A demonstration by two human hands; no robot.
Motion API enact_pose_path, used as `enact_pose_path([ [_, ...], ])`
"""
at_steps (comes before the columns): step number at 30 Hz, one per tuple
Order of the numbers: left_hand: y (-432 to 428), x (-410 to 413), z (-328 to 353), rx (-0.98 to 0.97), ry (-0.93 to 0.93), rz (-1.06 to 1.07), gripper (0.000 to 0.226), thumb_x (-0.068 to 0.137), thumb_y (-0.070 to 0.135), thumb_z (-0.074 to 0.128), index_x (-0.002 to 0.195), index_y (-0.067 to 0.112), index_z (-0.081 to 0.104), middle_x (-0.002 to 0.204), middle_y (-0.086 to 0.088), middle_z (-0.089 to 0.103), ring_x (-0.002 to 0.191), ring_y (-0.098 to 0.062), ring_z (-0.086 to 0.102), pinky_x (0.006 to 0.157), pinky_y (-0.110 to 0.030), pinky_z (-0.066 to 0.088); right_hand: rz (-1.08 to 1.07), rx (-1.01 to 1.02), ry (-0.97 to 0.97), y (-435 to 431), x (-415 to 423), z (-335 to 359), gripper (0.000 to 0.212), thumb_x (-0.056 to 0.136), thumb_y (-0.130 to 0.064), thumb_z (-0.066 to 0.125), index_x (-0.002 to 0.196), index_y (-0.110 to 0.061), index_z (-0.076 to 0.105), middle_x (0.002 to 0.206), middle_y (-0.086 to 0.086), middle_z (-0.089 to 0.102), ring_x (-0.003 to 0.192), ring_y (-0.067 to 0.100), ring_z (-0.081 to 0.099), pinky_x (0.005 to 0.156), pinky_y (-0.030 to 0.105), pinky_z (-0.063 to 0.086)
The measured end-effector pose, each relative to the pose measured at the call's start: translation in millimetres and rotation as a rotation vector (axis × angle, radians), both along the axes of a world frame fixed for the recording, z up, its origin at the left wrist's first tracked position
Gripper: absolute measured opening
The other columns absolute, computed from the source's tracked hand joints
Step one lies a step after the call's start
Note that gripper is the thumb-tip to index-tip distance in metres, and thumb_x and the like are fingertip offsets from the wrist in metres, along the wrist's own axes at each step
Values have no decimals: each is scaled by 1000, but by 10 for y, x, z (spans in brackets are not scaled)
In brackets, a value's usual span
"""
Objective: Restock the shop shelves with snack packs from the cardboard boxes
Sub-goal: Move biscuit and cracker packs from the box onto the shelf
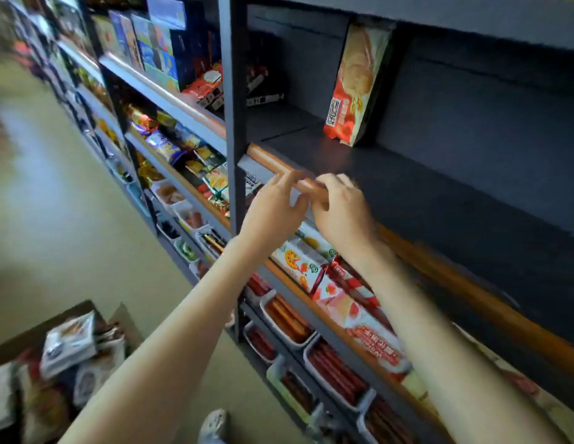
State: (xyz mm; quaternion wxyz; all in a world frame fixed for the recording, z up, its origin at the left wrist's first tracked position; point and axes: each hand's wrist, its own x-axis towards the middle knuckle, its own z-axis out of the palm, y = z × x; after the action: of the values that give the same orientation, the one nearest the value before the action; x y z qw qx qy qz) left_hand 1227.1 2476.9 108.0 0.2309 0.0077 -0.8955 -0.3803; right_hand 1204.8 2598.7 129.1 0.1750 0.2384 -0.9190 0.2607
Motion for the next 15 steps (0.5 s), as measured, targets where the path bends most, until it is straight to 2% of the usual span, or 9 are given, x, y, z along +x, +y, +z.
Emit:
enact_pose_path([
  [4,-179,645,-453,158,-164,151,33,96,21,52,128,15,55,118,-3,65,104,-18,63,90,-31,49,155,12,85,-227,488,-408,22,87,-8,59,109,-4,62,111,13,61,106,33,53,91,40,40],
  [8,-408,1329,-1011,257,-340,319,31,96,21,52,126,15,56,117,-4,66,104,-21,63,90,-32,50,302,90,-203,-585,851,-938,28,91,-9,54,118,-5,58,121,15,56,114,31,50,93,37,41],
  [11,-660,1920,-1492,320,-471,469,32,95,23,53,125,13,56,114,-8,67,103,-24,63,87,-35,51,419,213,-358,-944,1201,-1398,28,92,-10,51,118,-5,59,119,15,57,113,31,51,91,37,40],
  [15,-1034,2868,-1991,436,-570,671,34,96,24,52,128,13,54,120,-4,64,106,-17,61,82,-23,44,591,366,-502,-1530,1799,-1821,33,92,-12,53,124,-6,55,124,13,55,119,29,49,98,38,39],
])
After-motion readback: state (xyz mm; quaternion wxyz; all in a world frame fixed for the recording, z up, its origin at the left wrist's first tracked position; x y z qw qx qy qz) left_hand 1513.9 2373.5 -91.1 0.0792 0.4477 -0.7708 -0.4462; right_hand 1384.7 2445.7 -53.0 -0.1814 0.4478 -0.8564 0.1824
